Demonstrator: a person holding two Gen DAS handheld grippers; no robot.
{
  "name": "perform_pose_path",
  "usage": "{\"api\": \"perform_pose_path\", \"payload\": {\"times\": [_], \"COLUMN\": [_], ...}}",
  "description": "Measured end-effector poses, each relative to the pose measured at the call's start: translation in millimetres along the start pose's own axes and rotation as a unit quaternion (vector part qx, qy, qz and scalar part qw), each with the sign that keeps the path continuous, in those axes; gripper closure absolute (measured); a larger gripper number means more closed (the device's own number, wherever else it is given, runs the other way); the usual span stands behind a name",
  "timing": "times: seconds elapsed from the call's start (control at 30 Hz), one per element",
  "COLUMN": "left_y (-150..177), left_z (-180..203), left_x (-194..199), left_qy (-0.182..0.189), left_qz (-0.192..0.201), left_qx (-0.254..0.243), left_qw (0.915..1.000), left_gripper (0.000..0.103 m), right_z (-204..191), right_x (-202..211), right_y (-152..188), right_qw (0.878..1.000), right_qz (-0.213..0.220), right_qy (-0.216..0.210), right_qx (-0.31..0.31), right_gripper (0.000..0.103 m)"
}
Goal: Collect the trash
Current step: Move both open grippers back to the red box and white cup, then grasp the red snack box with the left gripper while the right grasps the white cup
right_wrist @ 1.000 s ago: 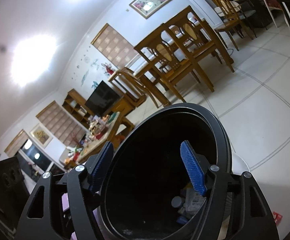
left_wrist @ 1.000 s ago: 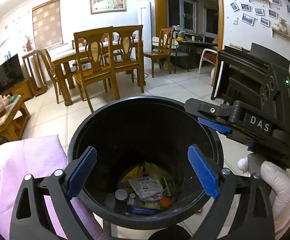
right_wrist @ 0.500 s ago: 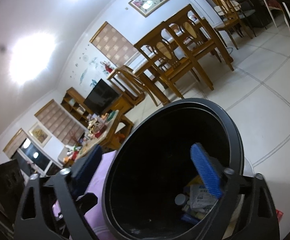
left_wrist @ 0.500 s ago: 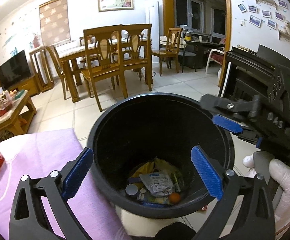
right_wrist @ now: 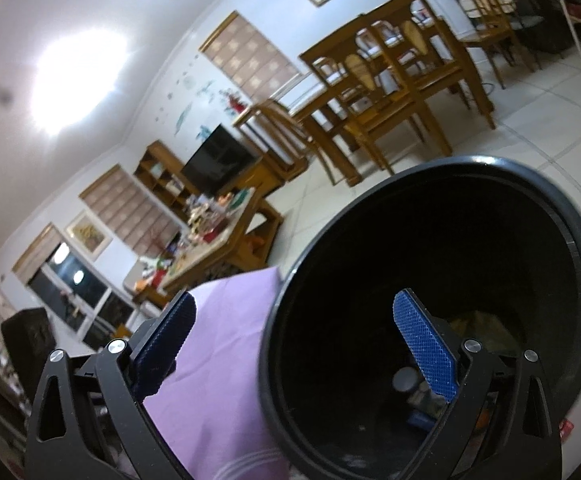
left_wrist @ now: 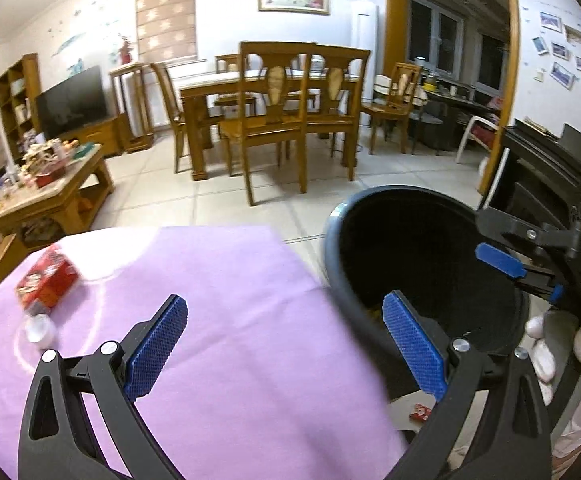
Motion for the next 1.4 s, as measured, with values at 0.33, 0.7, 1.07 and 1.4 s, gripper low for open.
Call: {"api": "perform_pose_path", "payload": {"times": [0.33, 0.7, 1.07, 1.4], "left_y": [15.0, 29.8, 30.9, 35.5], "left_z": [-110.4, -229.5, -240.8, -263.0], "left_x": [-6.7, -38.2, -57.6, -67.4], "left_qy": [-0.062, -0.095, -0.083, -0.087], "left_qz": [-0.036, -0.092, -0.099, -0.114], "left_qx": [0.019, 0.062, 0.054, 0.054], "left_qw": [0.9972, 0.9893, 0.9902, 0.9882], "left_gripper": [0.006, 0.006, 0.008, 0.015], "right_z": [-83.0, -188.1, -244.2, -281.0], "right_x": [-43.9, -118.1, -176.9, -230.6], "right_y": [30.5, 81.1, 144.9, 183.9], "right_qw": [0.993, 0.960, 0.914, 0.888], "right_qz": [-0.047, -0.135, -0.227, -0.287], "right_qy": [-0.026, -0.059, -0.084, -0.088], "right_qx": [0.102, 0.238, 0.327, 0.349], "right_gripper": [0.005, 0.006, 0.006, 0.009]}}
Point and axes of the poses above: each gripper's, at about its wrist camera, not at the fingertips, and x roughly against the way its jaws point, z to its right, y to its underside, the point moved 10 cm from there along -x, roughly the way its jaws point, and after that the axes turned 4 degrees about -x, right-handed, at the moved point
